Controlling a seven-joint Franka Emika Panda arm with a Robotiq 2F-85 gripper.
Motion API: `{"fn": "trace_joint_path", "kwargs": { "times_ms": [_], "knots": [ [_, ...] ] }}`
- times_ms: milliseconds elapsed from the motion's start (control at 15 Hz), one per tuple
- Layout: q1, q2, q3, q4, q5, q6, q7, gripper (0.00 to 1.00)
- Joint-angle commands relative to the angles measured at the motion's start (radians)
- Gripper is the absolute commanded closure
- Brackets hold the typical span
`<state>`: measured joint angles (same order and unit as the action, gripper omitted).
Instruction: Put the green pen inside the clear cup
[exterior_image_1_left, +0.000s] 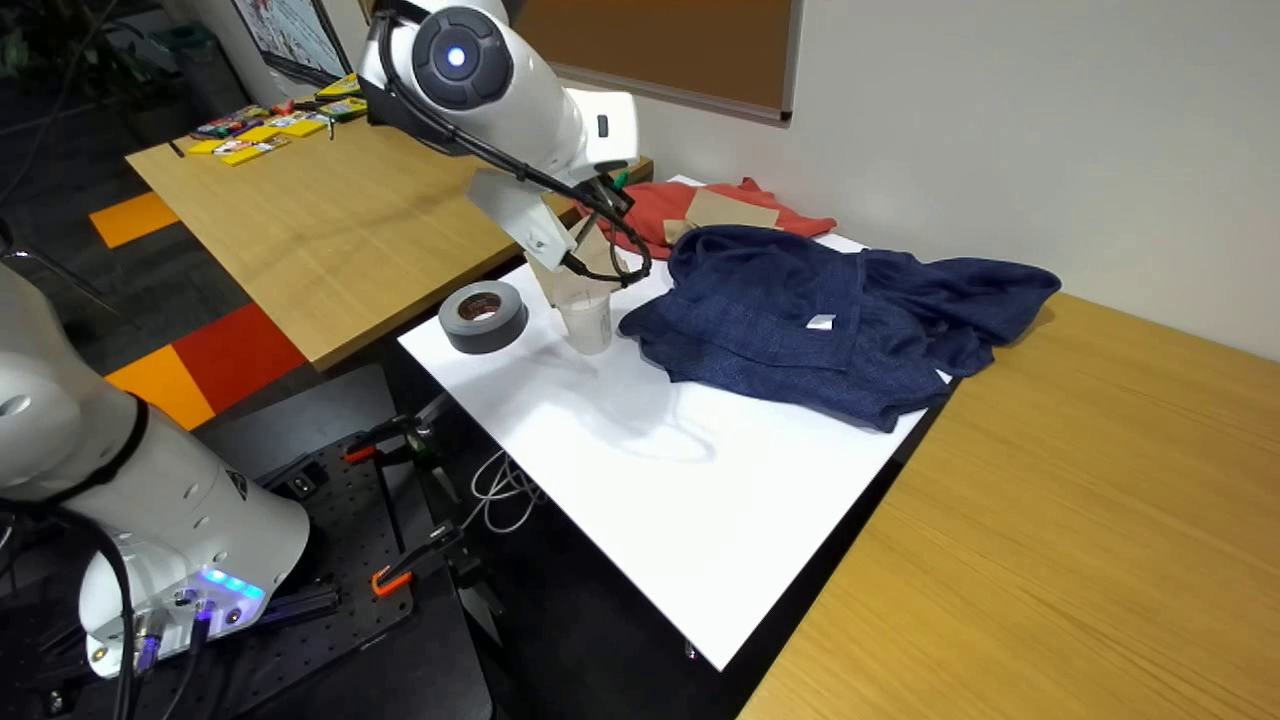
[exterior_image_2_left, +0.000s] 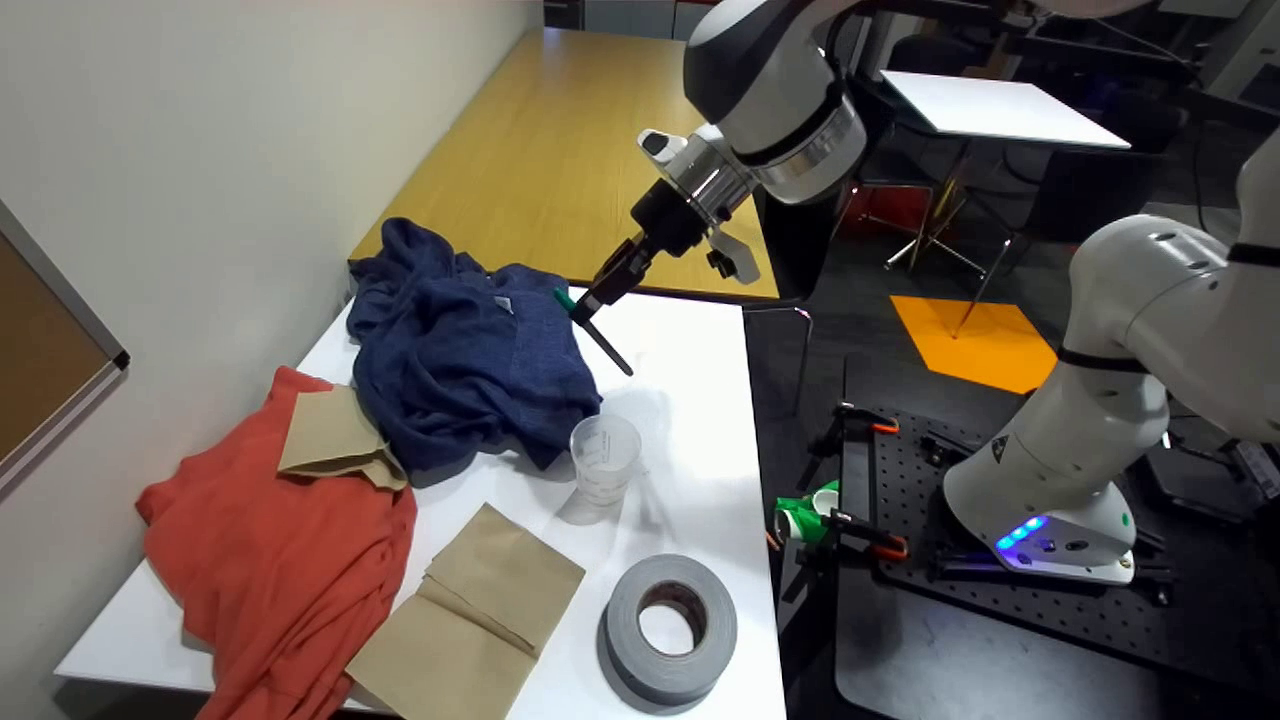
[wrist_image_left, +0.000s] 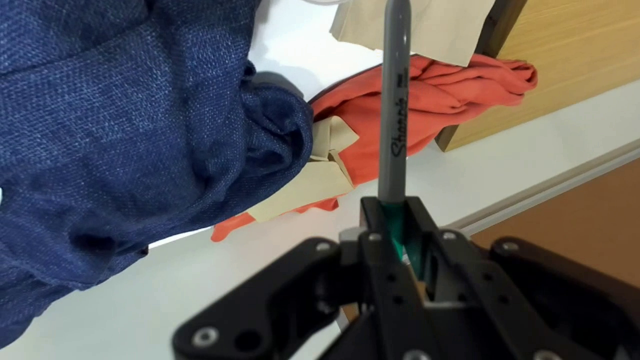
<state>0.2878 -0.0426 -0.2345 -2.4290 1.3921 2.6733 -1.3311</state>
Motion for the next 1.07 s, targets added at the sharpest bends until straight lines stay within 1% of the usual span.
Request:
{"fn": "trace_joint_path", "kwargs": {
  "times_ms": [0,200,267,333,400,600,667,733,1000],
  "knots": [
    [0.006,0.065,0.004,0.05,0.184,0.031,-0.207,0.96],
    [0.004,0.09,0.006,0.055,0.325,0.016,-0.363,0.96],
    [0.004,0.095,0.007,0.05,0.347,0.009,-0.387,0.96],
    [0.001,0.079,0.003,0.035,0.292,0.004,-0.33,0.85],
    [0.001,0.086,0.004,0.035,0.311,0.004,-0.353,0.85],
    [0.001,0.093,0.006,0.035,0.318,0.004,-0.358,0.85],
    [0.001,0.096,0.005,0.055,0.375,0.035,-0.438,0.96],
    [0.0,0.097,0.004,0.06,0.402,0.04,-0.483,0.96],
    [-0.005,0.104,-0.002,0.072,0.578,0.033,-0.733,0.96]
  ]
}}
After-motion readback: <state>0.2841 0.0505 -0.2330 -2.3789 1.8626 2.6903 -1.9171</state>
